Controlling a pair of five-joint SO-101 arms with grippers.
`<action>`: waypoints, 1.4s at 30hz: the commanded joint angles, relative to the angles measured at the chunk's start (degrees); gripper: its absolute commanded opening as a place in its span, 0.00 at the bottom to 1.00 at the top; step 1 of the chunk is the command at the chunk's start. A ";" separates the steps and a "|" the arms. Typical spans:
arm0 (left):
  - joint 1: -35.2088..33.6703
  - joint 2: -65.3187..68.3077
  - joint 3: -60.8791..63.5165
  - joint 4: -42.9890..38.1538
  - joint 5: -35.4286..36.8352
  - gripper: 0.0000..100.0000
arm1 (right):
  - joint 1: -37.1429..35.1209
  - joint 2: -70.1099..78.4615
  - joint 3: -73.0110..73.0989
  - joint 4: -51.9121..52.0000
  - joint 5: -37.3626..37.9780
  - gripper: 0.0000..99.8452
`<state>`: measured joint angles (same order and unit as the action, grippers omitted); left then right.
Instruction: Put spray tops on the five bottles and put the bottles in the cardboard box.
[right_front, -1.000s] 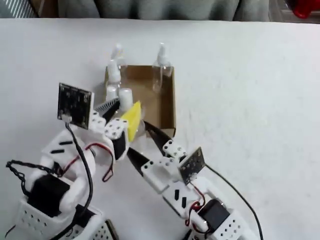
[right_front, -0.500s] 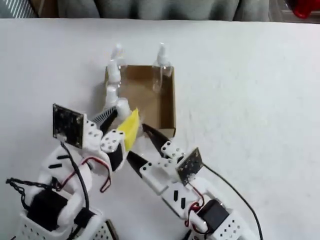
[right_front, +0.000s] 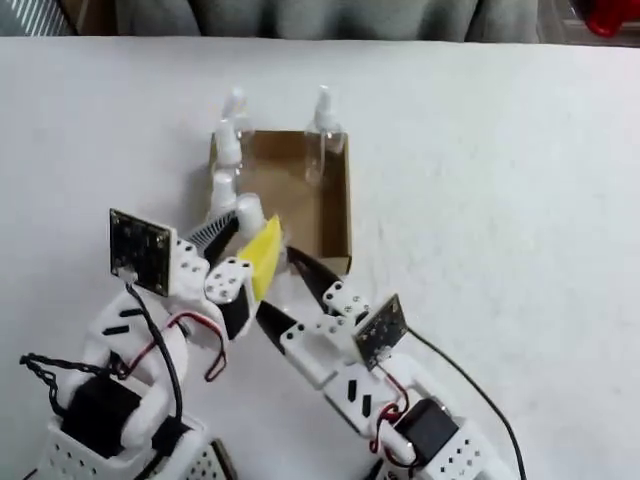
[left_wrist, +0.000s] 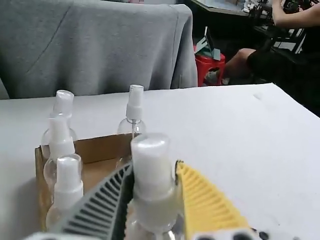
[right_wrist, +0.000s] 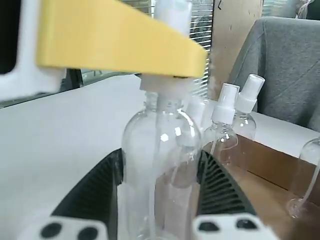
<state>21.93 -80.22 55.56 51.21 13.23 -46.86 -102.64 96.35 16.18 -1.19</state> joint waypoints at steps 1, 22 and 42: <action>0.57 -0.22 -0.09 2.29 0.44 0.14 | -0.04 -0.66 0.53 0.04 -0.53 0.02; 0.04 -0.31 -4.40 9.05 0.18 0.35 | 0.04 -0.57 0.53 0.13 -0.53 0.02; -4.88 -18.33 -7.82 22.68 0.00 0.35 | 0.04 -0.57 0.53 1.36 -0.44 0.02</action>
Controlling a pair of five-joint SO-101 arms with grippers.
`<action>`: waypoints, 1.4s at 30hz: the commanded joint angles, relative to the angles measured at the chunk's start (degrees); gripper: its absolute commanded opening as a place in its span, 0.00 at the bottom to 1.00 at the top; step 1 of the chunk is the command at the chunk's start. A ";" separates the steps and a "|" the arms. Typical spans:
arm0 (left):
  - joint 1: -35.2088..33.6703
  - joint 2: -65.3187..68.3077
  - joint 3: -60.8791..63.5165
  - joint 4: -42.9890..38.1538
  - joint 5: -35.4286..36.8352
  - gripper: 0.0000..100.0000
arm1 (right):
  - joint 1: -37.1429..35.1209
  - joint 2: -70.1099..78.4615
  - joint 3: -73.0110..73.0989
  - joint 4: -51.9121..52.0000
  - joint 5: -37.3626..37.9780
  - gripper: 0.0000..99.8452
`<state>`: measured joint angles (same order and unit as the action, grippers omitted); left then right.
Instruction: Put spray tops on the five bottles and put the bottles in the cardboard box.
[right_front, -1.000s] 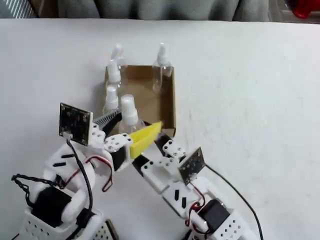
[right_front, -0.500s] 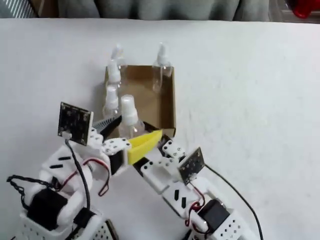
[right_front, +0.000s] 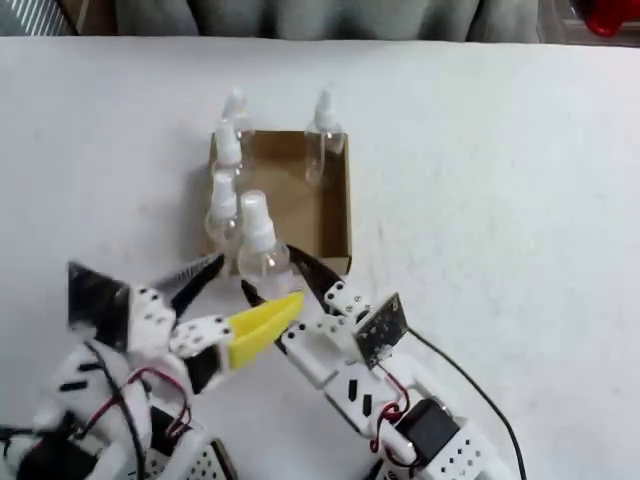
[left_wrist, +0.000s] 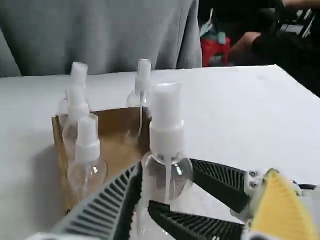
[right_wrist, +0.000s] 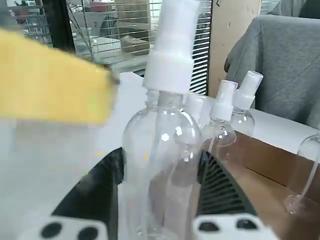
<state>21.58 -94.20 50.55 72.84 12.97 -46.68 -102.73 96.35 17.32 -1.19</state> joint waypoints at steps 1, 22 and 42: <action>-6.11 -5.14 -2.81 1.05 0.26 0.35 | -0.13 -0.48 0.53 0.22 -0.44 0.02; 1.01 -10.15 2.29 0.97 -7.30 0.02 | 13.76 -0.48 0.44 -5.14 -0.70 0.02; 24.92 -10.24 30.95 -21.45 -8.18 0.02 | 16.48 -0.40 0.44 -13.05 -14.42 0.01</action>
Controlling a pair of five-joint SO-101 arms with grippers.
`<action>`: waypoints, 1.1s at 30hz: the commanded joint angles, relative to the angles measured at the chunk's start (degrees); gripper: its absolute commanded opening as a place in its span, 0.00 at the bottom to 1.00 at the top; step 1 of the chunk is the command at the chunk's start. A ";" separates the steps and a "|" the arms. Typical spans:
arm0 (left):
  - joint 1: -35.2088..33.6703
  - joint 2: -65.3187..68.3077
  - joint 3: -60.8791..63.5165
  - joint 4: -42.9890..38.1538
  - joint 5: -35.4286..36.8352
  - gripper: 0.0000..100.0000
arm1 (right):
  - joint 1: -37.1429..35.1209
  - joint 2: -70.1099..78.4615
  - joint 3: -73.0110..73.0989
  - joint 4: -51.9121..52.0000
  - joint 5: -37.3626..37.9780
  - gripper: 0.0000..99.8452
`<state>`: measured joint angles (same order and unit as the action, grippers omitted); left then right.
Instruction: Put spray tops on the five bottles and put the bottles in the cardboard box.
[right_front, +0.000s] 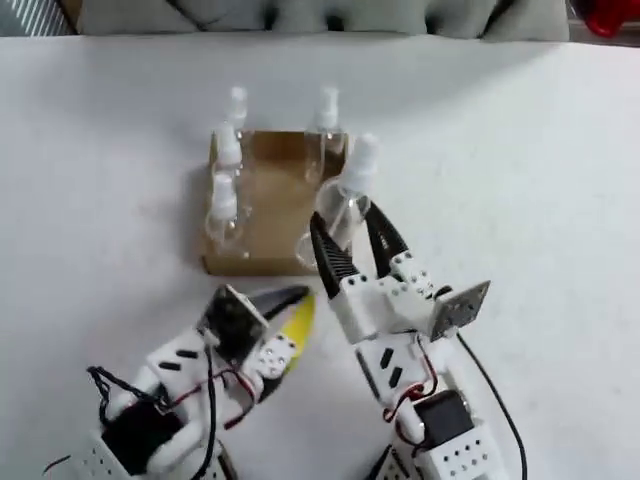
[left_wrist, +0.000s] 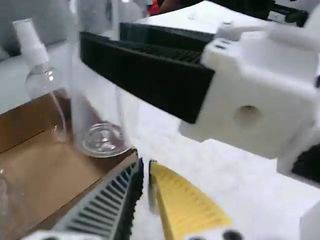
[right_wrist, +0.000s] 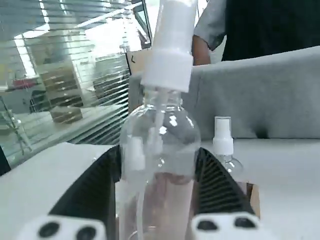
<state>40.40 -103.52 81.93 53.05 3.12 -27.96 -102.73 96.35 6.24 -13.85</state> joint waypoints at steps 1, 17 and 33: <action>6.73 -0.92 -0.35 -2.11 1.67 0.02 | -3.65 -0.40 0.44 -1.89 -1.93 0.01; -4.97 -0.92 9.76 -15.47 1.23 0.02 | -9.63 -0.57 0.09 5.14 -3.25 0.01; -13.41 -0.92 12.75 -17.14 1.23 0.02 | -9.45 -0.57 -3.69 14.81 -2.37 0.01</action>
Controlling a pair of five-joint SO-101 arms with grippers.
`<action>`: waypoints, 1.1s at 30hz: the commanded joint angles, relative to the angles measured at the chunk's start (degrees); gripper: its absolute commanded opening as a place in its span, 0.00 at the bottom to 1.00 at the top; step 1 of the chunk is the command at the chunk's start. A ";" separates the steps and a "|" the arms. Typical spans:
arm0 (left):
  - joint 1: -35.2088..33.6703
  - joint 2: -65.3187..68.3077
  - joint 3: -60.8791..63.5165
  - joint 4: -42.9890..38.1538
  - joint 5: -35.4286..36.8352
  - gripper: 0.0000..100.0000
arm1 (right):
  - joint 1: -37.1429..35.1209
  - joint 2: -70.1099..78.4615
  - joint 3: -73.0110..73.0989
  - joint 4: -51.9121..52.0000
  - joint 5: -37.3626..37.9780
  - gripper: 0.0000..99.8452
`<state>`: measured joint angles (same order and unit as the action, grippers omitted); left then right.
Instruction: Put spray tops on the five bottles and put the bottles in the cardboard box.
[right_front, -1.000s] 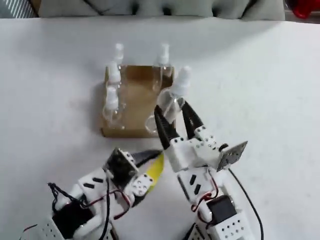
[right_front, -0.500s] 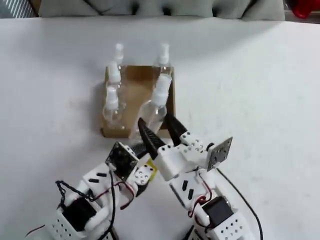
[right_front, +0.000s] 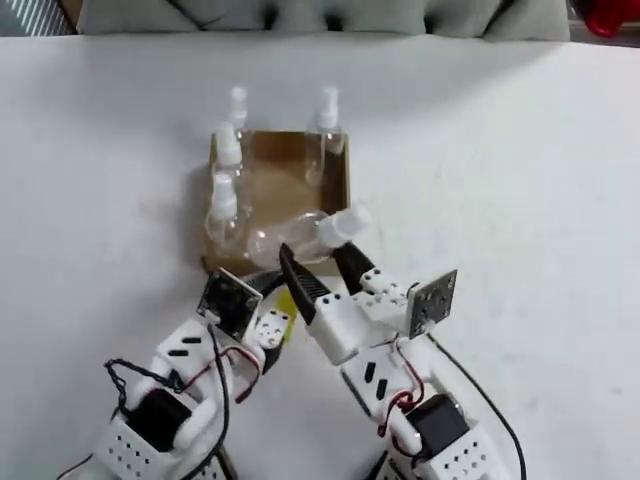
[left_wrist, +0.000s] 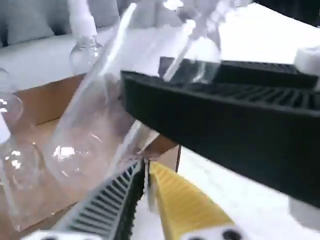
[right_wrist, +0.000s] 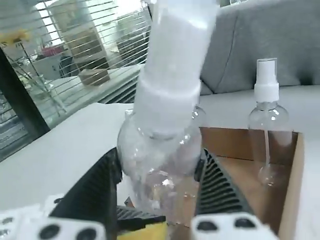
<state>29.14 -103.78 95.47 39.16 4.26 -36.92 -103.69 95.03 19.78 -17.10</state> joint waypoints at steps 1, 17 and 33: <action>-2.15 -0.66 -0.79 -3.08 0.09 0.02 | -0.48 0.40 -2.37 1.27 0.88 0.01; -20.00 -0.66 -1.14 12.31 -8.09 0.02 | 8.31 0.48 -2.29 -2.77 0.88 0.01; -36.88 -0.66 1.49 16.35 -10.73 0.02 | 8.40 6.90 1.41 -17.36 10.11 0.01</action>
<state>-4.79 -103.69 96.97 57.19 -3.47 -29.27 -99.65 96.18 5.98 -8.66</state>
